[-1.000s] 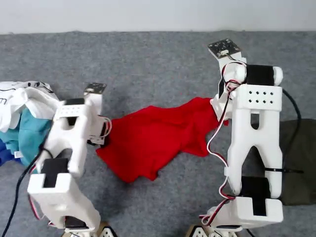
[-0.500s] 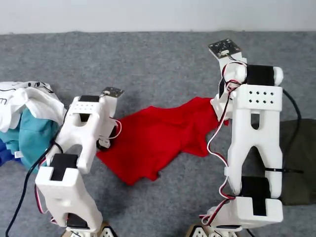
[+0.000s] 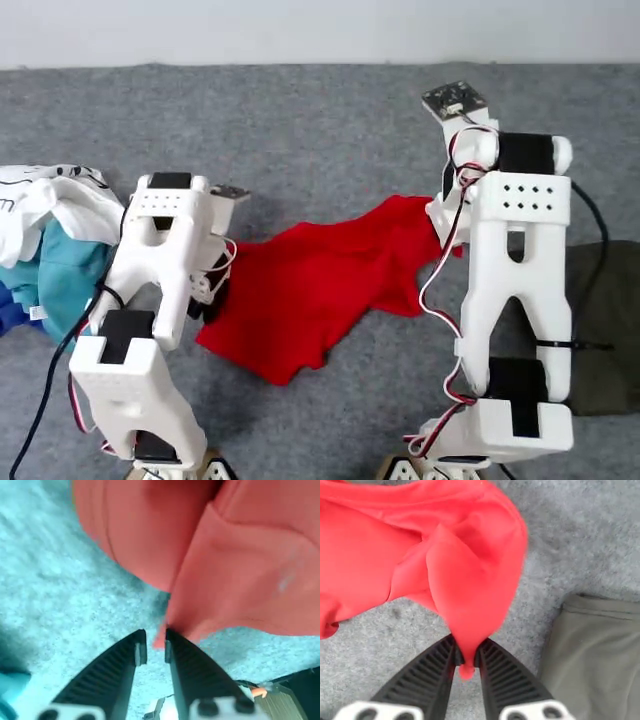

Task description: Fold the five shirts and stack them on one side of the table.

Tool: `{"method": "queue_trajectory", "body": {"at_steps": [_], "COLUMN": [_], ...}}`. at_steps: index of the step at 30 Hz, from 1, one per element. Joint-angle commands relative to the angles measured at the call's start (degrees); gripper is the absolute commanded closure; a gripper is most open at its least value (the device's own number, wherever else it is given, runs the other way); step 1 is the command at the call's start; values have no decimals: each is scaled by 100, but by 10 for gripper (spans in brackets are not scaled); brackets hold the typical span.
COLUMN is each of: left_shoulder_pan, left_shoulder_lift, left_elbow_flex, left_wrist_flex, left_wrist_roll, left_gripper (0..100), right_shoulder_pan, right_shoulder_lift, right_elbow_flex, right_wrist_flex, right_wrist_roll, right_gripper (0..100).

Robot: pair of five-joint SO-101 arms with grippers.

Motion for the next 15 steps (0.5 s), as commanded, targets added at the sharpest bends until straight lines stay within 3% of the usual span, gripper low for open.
{"method": "queue_trajectory", "body": {"at_steps": [1, 15], "left_shoulder_pan": [18, 70], "left_shoulder_lift": [-70, -53], "left_elbow_flex": [-242, 453], "left_wrist_flex": [176, 88], "left_wrist_roll": [-35, -325], "left_gripper": [921, 920], "right_shoulder_pan": [57, 40], "right_shoulder_lift": [-40, -4], "right_elbow_flex": [141, 457], "right_wrist_flex": [66, -277], "right_wrist_roll": [35, -202], "right_gripper": [988, 987]}}
